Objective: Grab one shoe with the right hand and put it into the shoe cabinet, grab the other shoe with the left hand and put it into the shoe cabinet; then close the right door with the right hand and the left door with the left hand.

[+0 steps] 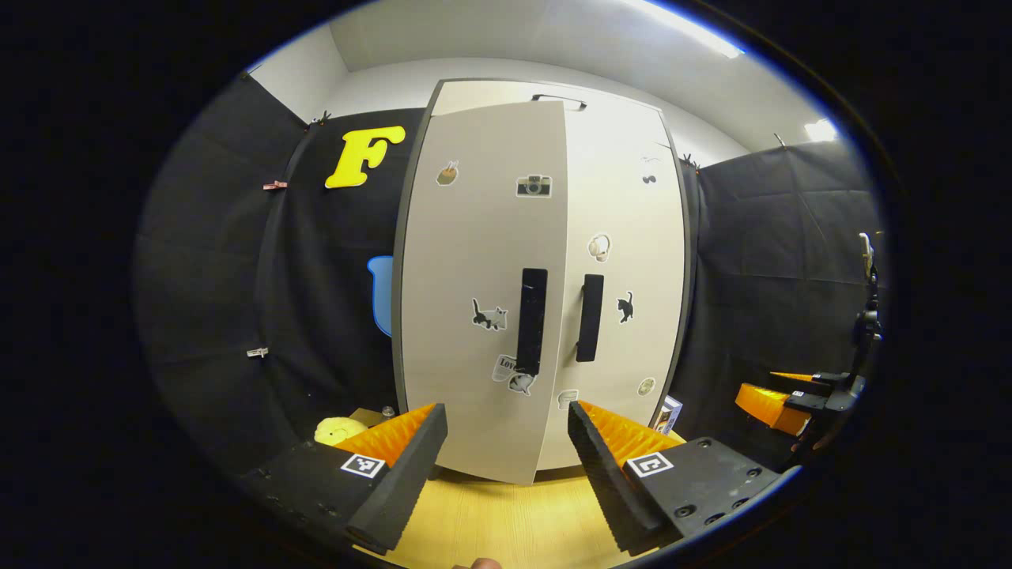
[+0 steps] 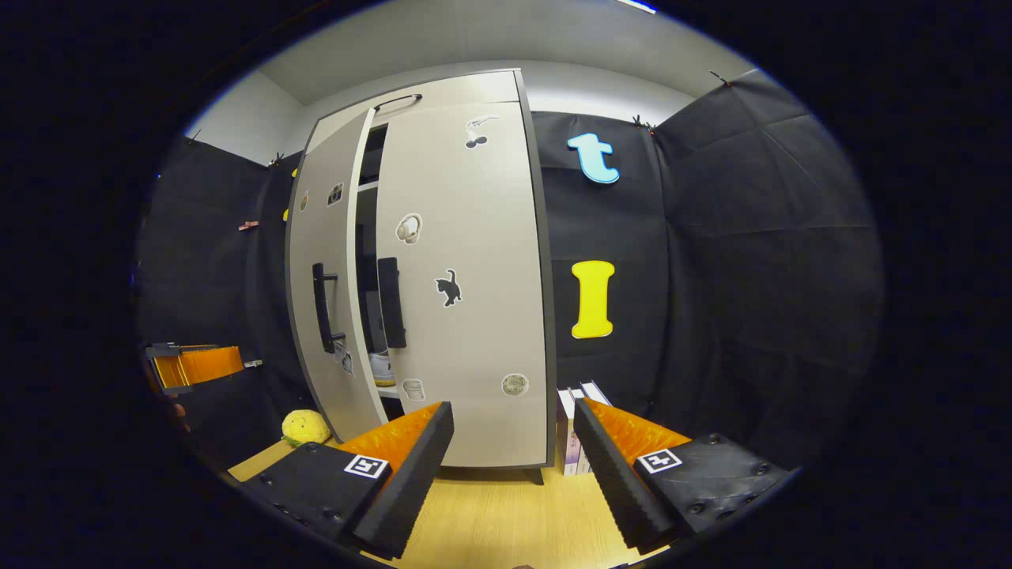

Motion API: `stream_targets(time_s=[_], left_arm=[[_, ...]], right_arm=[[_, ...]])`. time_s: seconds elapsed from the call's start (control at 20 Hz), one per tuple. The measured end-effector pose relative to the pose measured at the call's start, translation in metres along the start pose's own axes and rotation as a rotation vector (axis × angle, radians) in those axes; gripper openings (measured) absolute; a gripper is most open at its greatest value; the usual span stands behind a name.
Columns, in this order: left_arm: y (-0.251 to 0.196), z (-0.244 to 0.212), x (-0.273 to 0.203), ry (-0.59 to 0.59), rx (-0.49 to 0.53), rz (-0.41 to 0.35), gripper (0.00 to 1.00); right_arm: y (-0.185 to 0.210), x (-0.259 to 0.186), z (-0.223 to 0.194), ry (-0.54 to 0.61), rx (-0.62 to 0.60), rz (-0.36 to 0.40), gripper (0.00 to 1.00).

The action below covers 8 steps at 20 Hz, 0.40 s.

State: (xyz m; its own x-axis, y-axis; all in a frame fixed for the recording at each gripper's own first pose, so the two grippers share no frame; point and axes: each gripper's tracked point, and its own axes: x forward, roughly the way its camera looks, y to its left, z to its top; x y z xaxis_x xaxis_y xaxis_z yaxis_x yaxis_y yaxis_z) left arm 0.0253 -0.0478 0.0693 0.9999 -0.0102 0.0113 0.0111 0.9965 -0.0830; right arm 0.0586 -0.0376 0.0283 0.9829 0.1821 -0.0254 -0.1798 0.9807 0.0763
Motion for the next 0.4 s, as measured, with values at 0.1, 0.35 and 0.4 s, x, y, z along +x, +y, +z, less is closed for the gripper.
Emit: stream_targets(time_s=[0.1, 0.35, 0.4], left_arm=[[0.01, 0.003, -0.013, -0.029, 0.0, -0.006, 0.95], [0.041, -0.01, -0.051, -0.075, 0.002, 0.054, 0.95], [0.042, -0.016, -0.055, -0.071, 0.005, 0.053, 0.95]], right_arm=[[0.013, -0.017, 0.001, -0.017, -0.006, -0.006, 0.98], [0.032, -0.054, -0.012, -0.037, -0.054, -0.031, 0.98], [0.035, -0.06, -0.017, -0.032, -0.057, -0.035, 0.98]])
